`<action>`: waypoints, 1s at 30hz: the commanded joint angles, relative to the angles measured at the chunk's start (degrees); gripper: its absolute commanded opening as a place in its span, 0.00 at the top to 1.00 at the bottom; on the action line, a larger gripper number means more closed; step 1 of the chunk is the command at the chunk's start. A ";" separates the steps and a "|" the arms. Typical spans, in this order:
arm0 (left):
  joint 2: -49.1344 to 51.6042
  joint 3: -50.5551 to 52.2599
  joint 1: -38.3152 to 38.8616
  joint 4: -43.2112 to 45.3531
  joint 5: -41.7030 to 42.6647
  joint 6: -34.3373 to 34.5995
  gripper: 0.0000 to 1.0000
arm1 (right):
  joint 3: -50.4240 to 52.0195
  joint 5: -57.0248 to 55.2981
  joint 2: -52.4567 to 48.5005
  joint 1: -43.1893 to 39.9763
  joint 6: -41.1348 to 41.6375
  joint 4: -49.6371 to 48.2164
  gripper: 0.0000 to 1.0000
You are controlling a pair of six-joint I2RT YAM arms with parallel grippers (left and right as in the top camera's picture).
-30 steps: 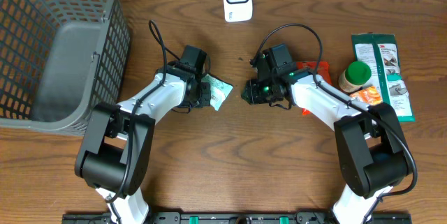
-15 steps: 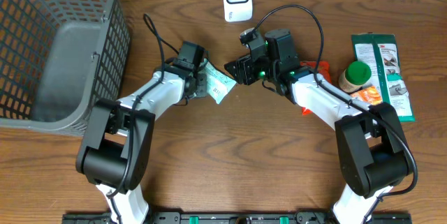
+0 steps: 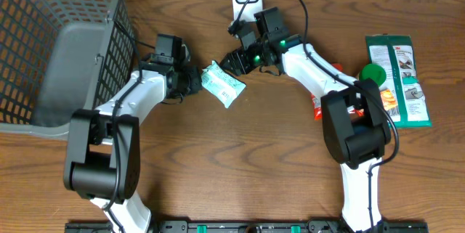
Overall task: Scan the item barcode
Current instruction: 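Pass the mint pack from the left gripper to the right gripper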
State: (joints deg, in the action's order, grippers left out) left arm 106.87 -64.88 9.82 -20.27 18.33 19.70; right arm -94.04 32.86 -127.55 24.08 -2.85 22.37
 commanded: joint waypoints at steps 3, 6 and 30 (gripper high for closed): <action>5.20 0.55 0.26 1.62 2.23 0.52 0.87 | -1.11 3.74 -5.66 0.94 -1.95 1.42 0.49; 5.55 0.55 0.26 4.39 2.23 -0.17 0.87 | -1.11 7.10 -5.14 0.94 -1.97 6.86 0.56; 5.55 0.96 0.28 4.70 2.25 -1.60 0.87 | 1.49 4.70 -4.72 3.50 15.26 5.81 0.73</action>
State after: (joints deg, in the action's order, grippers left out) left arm 111.44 -64.82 10.02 -14.90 20.27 19.46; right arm -93.95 40.03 -132.46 26.50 9.56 28.64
